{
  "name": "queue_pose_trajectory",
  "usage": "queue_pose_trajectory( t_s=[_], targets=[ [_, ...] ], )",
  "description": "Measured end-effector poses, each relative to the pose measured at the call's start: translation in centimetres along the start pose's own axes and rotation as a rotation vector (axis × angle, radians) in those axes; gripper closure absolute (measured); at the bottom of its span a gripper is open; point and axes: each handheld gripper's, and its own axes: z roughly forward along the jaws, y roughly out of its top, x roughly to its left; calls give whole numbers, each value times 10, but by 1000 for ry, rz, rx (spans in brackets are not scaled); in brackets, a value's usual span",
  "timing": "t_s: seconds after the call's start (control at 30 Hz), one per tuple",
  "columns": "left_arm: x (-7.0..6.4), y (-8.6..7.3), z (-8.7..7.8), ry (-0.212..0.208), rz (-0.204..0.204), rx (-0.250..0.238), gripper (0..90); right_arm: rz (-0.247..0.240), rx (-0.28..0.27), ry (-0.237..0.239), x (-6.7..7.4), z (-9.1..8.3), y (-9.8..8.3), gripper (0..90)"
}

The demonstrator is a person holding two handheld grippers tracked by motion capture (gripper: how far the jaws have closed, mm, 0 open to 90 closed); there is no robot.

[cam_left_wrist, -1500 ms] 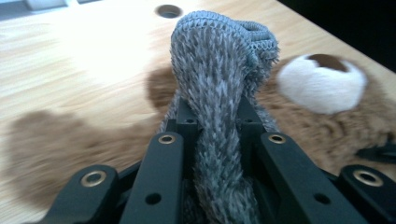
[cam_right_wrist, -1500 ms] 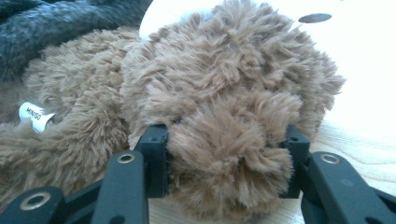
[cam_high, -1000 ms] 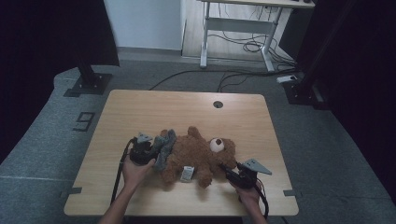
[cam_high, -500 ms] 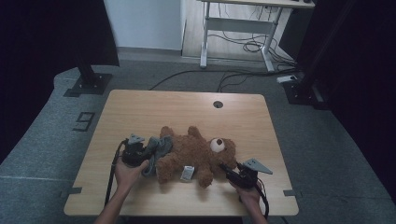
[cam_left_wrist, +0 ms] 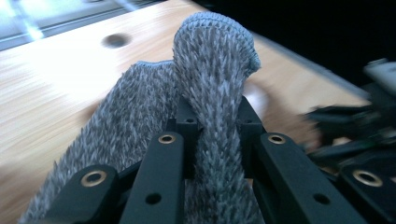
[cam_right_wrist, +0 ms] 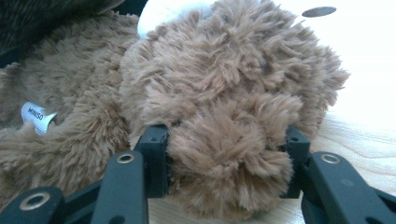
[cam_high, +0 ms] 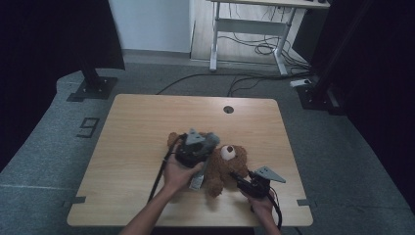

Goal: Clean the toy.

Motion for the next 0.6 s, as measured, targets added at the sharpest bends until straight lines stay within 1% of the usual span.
queue_pose_trajectory(
  t_s=[0.03,0.07,0.13,0.17,0.2,0.27,0.33,0.37,0.4,0.43,0.47,0.5,0.53,0.57,0.6],
  targets=[
    [-8,4,7,-11,15,3,771,0,0,1,0,0,0,505],
    [-16,8,17,-11,38,15,771,-1,-1,2,0,0,0,505],
    [-23,10,28,21,65,40,770,-2,0,3,0,0,0,505],
    [-22,9,34,26,54,55,770,-2,1,3,0,0,0,504],
    [-18,5,41,20,28,85,769,-1,2,3,0,0,0,504],
    [-10,-4,47,39,10,114,768,-4,0,-1,0,0,0,504],
    [2,-15,46,47,-37,111,766,-2,3,-4,0,0,0,504],
    [9,-21,44,83,-40,118,767,1,3,-3,0,0,0,505],
    [14,-23,42,100,-45,119,768,-4,3,-3,0,0,0,505],
    [21,-27,38,95,-70,112,769,-9,3,-4,0,0,0,505],
    [27,-30,34,80,-100,102,769,-13,7,-5,2,0,0,505],
    [32,-32,29,74,-117,93,769,-18,9,-7,3,0,0,505],
    [35,-33,25,77,-118,88,770,-27,10,-11,5,0,0,505],
    [36,-34,22,82,-115,85,769,-25,13,-12,6,1,0,506],
    [38,-34,18,94,-111,80,769,-24,13,-12,6,1,0,507]
  ],
)
